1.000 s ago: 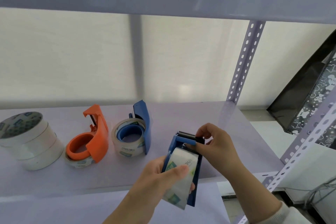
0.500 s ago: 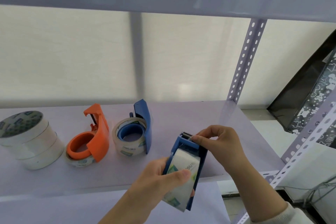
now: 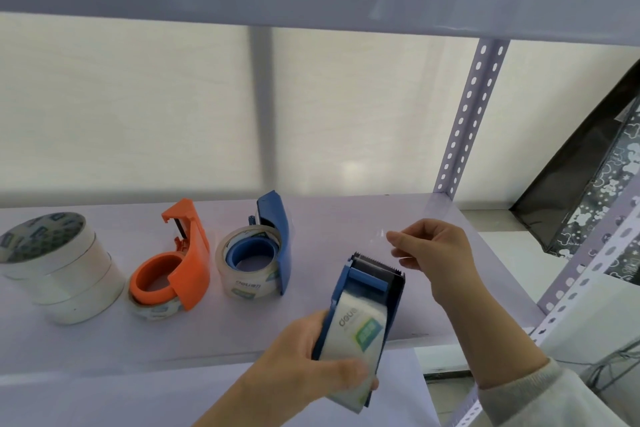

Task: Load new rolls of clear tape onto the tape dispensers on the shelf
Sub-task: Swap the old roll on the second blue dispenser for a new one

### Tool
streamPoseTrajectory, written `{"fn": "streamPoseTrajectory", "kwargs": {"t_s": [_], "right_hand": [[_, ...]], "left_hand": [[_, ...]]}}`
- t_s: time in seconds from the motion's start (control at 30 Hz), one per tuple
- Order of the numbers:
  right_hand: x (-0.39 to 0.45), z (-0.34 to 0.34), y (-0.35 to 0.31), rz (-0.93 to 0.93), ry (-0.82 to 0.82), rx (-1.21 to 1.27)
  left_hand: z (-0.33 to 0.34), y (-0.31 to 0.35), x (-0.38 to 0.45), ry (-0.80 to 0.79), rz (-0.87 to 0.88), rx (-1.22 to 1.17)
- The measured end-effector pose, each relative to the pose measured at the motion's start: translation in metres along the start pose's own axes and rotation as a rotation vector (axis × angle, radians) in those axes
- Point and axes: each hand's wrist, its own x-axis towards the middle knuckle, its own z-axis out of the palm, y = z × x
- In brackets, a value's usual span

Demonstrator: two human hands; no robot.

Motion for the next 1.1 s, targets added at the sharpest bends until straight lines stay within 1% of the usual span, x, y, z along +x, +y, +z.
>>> {"fn": "streamPoseTrajectory", "kwargs": {"t_s": [0.07,0.13,0.27,0.43,0.5,0.57,0.73,0.77,0.83,0.9,0.97,1.03,1.1], "right_hand": [[0.0,0.005,0.0,0.026,-0.014,0.034],[0.003,0.007,0.0,0.036,-0.009,0.06],[0.012,-0.001,-0.001,0.057,0.088,0.133],[0.014,0.002,0.005,0.074,0.085,0.117],[0.017,0.0,0.005,0.071,0.117,0.138],[0.02,-0.005,0.006,0.073,0.152,0.157],[0.019,-0.004,0.016,0.09,0.168,0.142],[0.019,-0.005,0.016,0.092,0.18,0.143],[0.022,-0.009,0.016,0.086,0.207,0.162],[0.024,-0.011,0.016,0.082,0.208,0.184],[0.024,-0.011,0.019,0.096,0.195,0.182],[0.023,-0.01,0.023,0.132,0.177,0.188],[0.022,-0.01,0.026,0.176,0.149,0.233]], "left_hand": [[-0.003,-0.003,0.002,0.063,0.012,-0.074],[-0.005,-0.003,0.002,0.074,0.021,-0.089],[-0.007,-0.002,-0.003,-0.025,0.045,0.014],[-0.008,-0.001,-0.001,0.007,0.068,-0.052],[-0.008,-0.001,0.0,-0.008,0.065,0.009],[-0.007,0.0,-0.003,-0.07,0.083,0.065],[-0.009,-0.001,-0.001,-0.011,0.032,-0.074],[-0.009,-0.001,-0.001,-0.017,0.021,-0.053],[-0.008,0.0,-0.005,-0.089,0.033,0.02],[-0.008,0.0,-0.008,-0.134,0.045,-0.004],[-0.008,-0.002,-0.006,-0.094,0.033,-0.111],[-0.007,-0.003,-0.006,-0.021,0.03,-0.206],[-0.009,-0.004,-0.006,0.024,0.045,-0.217]]}}
